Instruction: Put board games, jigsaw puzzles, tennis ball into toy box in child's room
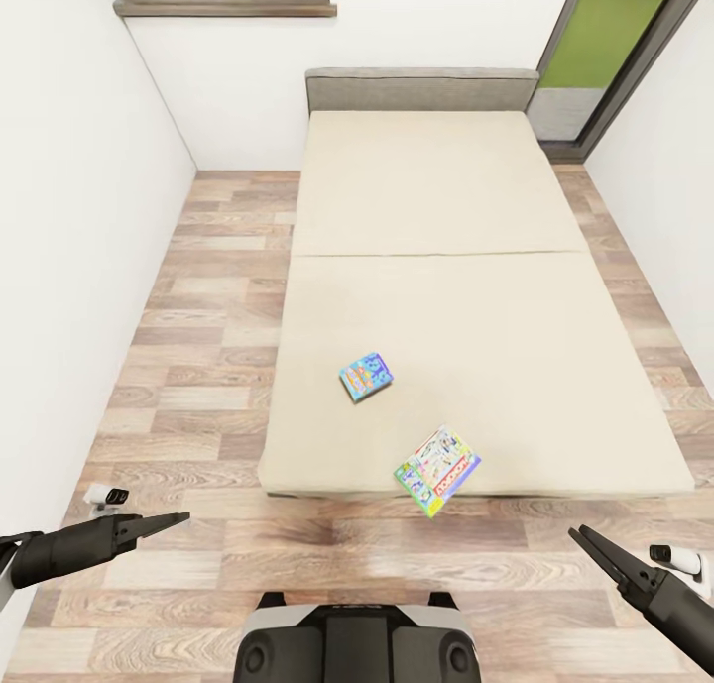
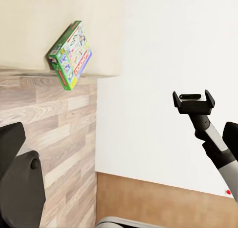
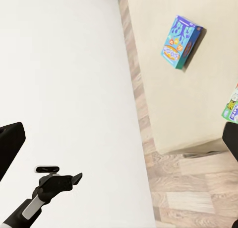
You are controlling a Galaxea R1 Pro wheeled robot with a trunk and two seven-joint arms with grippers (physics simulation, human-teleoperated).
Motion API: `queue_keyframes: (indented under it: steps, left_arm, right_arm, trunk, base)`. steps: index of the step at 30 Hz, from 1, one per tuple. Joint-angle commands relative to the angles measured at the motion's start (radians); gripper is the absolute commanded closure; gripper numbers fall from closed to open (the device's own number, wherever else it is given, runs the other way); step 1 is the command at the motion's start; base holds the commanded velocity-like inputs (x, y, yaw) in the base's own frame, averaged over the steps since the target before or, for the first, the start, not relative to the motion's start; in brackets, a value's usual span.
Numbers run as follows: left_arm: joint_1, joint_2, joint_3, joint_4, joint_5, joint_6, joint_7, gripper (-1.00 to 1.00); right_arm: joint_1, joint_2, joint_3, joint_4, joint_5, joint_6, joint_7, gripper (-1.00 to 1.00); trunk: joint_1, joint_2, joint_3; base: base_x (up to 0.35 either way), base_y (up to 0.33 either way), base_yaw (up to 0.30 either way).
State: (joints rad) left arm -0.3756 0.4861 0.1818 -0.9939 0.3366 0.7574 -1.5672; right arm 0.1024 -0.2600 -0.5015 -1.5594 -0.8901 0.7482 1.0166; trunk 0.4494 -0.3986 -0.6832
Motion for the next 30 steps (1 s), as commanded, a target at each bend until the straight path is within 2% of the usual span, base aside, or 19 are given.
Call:
queue_keyframes:
  steps: [1, 10, 18, 23, 30]
  left_arm:
    - [0.0, 0.001, 0.0, 0.0, 0.0, 0.011, -0.004, -1.0]
    - [0.0, -0.001, -0.001, 0.002, -0.014, 0.011, -0.004, -1.0]
    - [0.0, -0.001, 0.0, 0.003, -0.021, 0.01, -0.004, -1.0]
    - [0.0, -0.001, 0.0, 0.003, -0.022, 0.01, -0.004, -1.0]
    - [0.0, -0.003, -0.002, 0.003, -0.023, 0.01, -0.004, -1.0]
  right_arm:
    - [0.0, 0.0, 0.0, -0.001, -0.005, 0.006, -0.001, -1.0]
    - [0.0, 0.0, 0.001, -0.001, -0.002, 0.005, -0.001, -1.0]
    - [0.0, 0.002, 0.001, -0.001, 0.061, -0.004, 0.004, -1.0]
    - [0.0, 0.003, 0.001, -0.001, 0.076, -0.008, 0.002, -1.0]
    - [0.0, 0.02, 0.0, -0.001, 0.083, -0.01, 0.0, -1.0]
  trunk:
    - [0.001, -0.001, 0.001]
    - [0.001, -0.001, 0.015]
    - [0.001, -0.001, 0.022]
    - [0.001, -0.001, 0.023]
    - [0.001, -0.001, 0.023]
  base:
    - [0.0, 0.0, 0.0]
    - [0.0, 0.0, 0.0]
    - [0.0, 0.0, 0.0]
    - [0.0, 0.0, 0.0]
    - [0.0, -0.134, 0.0]
